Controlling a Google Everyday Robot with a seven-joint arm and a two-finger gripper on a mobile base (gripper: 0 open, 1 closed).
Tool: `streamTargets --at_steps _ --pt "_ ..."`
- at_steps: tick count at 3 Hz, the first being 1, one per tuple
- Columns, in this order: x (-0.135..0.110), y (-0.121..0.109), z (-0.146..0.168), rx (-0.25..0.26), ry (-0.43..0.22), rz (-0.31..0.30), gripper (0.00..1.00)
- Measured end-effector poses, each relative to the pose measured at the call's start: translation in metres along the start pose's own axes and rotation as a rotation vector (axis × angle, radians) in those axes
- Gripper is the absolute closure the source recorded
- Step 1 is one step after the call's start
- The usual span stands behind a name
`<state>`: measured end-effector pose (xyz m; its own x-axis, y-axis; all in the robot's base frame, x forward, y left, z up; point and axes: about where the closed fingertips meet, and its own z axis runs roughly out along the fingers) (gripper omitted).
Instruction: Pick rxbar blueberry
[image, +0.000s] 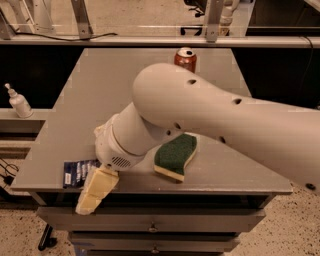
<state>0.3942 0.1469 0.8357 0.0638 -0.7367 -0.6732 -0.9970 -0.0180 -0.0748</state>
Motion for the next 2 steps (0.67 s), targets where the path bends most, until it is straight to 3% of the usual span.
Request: streamTargets --at_steps 1,2 --pt "0.0019 -0.0049 0.0059 0.0 0.0 0.007 0.0" --pt "0.0036 -0.0074 0.01 -0.001 -0.003 0.012 0.16"
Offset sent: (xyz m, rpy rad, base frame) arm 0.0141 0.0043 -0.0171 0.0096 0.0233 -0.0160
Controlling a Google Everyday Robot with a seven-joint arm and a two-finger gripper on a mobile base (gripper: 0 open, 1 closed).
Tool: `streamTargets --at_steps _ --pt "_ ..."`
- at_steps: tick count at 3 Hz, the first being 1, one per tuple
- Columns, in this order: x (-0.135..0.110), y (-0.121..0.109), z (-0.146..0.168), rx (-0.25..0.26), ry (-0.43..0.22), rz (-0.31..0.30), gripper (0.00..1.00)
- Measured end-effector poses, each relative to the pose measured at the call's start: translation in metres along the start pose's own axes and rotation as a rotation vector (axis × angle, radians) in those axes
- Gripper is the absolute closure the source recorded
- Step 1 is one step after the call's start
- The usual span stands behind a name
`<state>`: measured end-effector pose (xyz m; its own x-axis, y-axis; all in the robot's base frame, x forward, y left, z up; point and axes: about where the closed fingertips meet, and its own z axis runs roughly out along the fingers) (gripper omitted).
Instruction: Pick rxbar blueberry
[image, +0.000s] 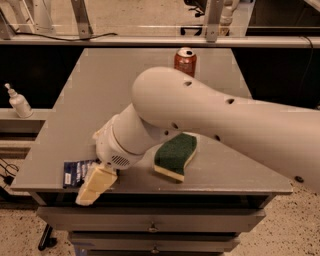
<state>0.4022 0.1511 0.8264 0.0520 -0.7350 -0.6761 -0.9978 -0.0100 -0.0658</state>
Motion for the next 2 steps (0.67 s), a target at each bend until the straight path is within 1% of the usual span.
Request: streamTargets --at_steps 2 --pt "0.0023 -0.0026 0.0019 0.0 0.0 0.01 0.64"
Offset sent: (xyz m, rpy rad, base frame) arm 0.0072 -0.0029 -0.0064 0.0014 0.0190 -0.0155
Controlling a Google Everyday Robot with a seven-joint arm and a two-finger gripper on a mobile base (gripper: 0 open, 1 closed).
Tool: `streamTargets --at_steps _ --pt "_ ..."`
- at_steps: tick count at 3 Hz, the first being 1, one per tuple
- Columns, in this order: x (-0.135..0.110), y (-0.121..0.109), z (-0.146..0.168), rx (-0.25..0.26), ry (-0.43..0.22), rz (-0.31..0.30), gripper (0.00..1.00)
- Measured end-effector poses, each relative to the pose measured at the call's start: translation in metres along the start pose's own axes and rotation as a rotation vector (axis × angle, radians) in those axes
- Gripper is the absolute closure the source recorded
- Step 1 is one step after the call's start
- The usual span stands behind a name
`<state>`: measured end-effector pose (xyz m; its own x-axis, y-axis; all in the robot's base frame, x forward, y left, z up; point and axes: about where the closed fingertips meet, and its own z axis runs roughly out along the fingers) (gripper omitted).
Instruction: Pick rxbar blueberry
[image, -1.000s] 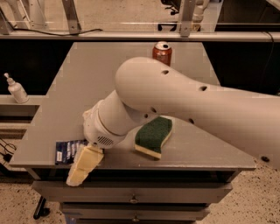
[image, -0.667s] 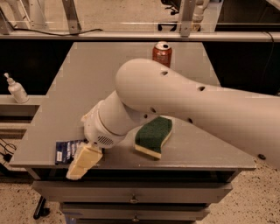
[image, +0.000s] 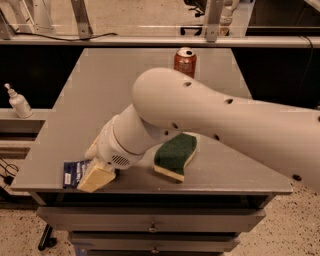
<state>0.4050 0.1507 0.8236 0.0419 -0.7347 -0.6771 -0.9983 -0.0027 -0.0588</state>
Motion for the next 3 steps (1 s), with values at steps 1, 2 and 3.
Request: streamTargets --at_steps 1,2,3 --pt "-0.001 -0.002 -0.002 0.002 0.003 0.001 0.87" --pt "-0.004 -0.005 -0.01 0.008 -0.001 0.004 1.0" --pt "-0.015 -0.008 -0.021 0.018 -0.014 -0.008 1.0"
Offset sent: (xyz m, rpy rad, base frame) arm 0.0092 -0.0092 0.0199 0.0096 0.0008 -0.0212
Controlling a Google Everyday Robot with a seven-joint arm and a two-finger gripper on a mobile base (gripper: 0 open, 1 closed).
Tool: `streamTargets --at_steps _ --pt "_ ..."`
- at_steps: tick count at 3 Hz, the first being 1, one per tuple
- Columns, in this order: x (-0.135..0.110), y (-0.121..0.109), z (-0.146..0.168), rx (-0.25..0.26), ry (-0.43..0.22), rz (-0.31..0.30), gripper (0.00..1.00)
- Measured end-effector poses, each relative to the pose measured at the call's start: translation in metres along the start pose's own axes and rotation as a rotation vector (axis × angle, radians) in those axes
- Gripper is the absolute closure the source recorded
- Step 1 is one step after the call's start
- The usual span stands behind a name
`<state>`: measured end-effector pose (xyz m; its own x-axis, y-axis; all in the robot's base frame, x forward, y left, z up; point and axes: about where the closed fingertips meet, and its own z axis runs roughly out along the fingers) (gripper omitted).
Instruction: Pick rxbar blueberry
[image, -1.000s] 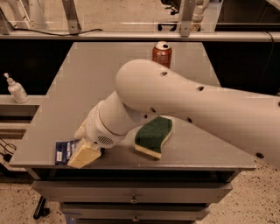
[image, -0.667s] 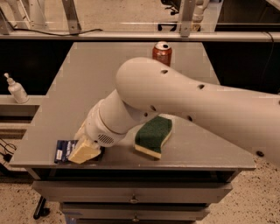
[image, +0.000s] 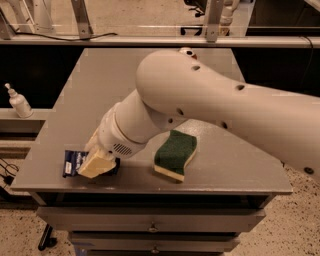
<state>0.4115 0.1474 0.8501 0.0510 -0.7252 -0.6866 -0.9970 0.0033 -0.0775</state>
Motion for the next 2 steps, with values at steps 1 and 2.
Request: streamTargets --at_steps 1,2 --pt "-0.02 -0.007 -0.01 0.02 -0.031 -0.027 1.0" --pt "-0.043 -0.019 -0.011 0.052 -0.077 -0.053 1.0"
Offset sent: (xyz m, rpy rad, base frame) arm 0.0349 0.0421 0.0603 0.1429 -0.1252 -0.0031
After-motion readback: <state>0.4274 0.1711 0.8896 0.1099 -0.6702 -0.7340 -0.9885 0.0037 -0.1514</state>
